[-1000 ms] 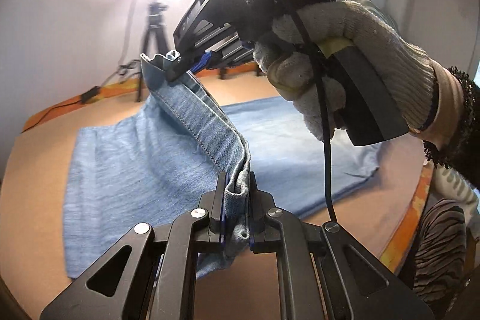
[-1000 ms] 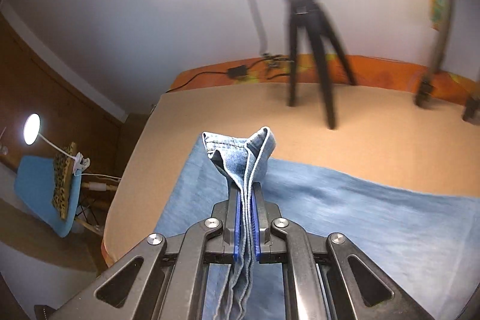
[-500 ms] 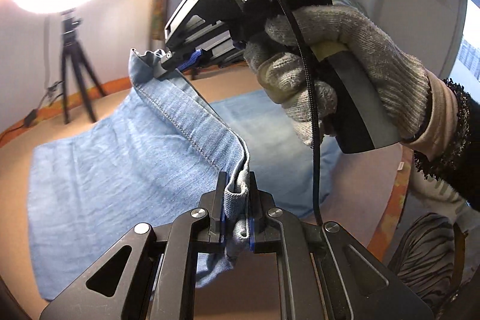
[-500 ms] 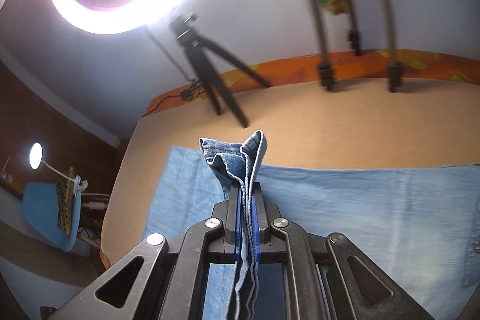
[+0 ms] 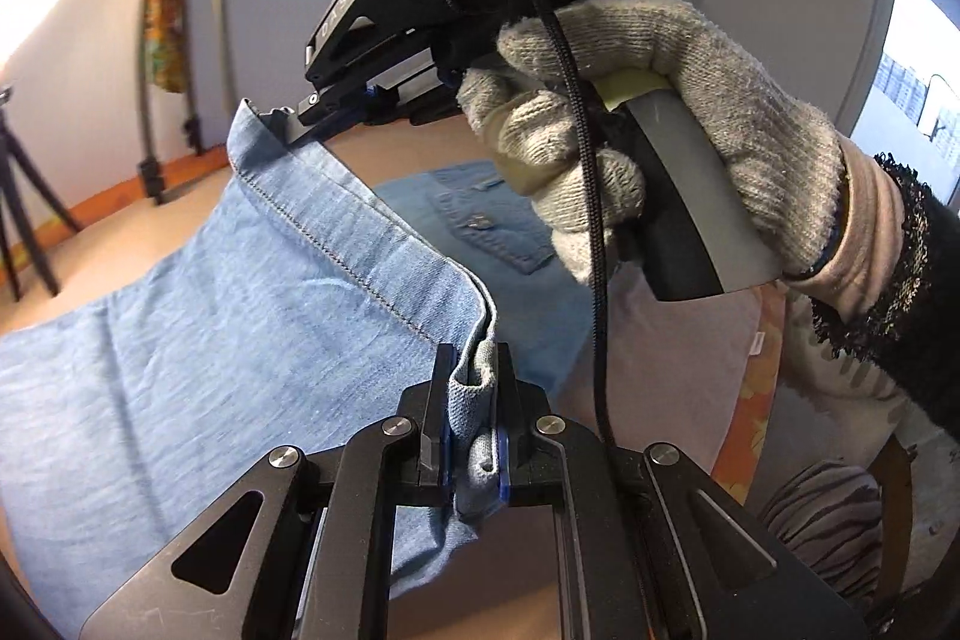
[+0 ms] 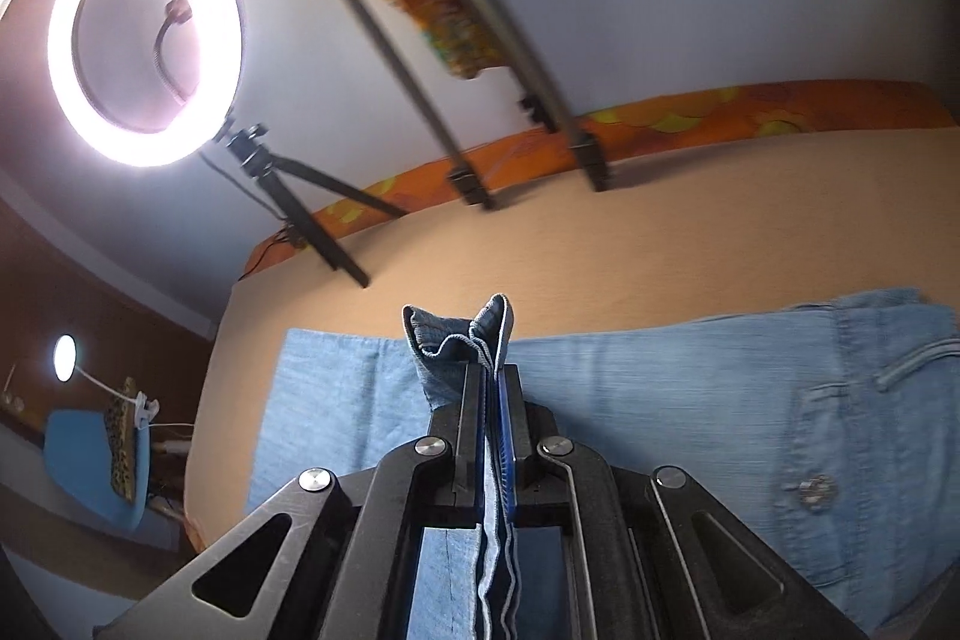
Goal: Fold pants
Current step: 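Lift both held corners and carry them over onto the jeans' other half, then open both grippers and withdraw them from the folded jeans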
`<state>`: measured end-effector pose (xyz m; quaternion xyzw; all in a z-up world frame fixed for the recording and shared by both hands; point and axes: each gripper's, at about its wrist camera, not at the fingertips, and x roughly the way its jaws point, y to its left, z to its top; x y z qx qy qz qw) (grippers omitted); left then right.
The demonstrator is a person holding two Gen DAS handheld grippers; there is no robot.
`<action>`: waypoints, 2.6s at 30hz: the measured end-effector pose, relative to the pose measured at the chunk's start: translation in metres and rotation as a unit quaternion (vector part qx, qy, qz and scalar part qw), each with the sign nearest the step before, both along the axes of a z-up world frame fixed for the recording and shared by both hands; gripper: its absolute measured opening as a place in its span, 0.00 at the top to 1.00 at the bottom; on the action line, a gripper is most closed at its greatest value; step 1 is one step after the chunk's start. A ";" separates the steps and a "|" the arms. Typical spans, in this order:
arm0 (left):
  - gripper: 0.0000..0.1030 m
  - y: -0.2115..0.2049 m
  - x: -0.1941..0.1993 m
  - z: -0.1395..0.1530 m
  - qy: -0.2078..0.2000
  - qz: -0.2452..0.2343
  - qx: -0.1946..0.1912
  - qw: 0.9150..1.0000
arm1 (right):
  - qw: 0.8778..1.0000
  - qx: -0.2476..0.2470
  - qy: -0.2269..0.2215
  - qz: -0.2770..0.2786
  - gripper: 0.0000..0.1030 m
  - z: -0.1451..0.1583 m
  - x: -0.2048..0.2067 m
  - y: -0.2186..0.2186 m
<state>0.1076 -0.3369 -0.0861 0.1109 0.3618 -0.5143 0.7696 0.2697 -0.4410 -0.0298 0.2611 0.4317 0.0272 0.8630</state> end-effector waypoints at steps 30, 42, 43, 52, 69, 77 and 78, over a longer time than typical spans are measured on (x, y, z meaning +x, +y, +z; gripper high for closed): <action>0.92 -0.141 -0.006 -0.015 0.010 -0.093 0.029 0.995 | 0.996 0.019 0.008 -0.082 0.99 -0.031 -0.053 -0.172; 0.72 -0.147 -0.011 -0.016 0.009 -0.115 0.046 0.992 | 0.995 0.007 0.003 -0.101 0.83 -0.033 -0.066 -0.203; 0.70 -0.148 -0.014 -0.014 0.004 -0.122 0.045 0.992 | 0.996 -0.004 -0.002 -0.093 0.77 -0.028 -0.068 -0.199; 0.62 -0.103 -0.010 0.024 -0.008 -0.111 0.032 0.993 | 0.997 -0.027 -0.020 -0.065 0.71 -0.003 -0.079 -0.167; 0.54 0.121 0.070 0.029 -0.024 0.149 0.057 0.987 | 0.998 -0.053 -0.041 0.004 0.61 0.030 -0.072 -0.041; 0.53 0.208 0.101 -0.005 0.028 0.258 0.053 0.964 | 0.996 -0.062 -0.039 0.056 0.54 0.028 -0.045 0.044; 0.53 0.215 0.104 -0.010 0.038 0.268 0.048 0.962 | 0.995 -0.065 -0.038 0.062 0.53 0.029 -0.040 0.055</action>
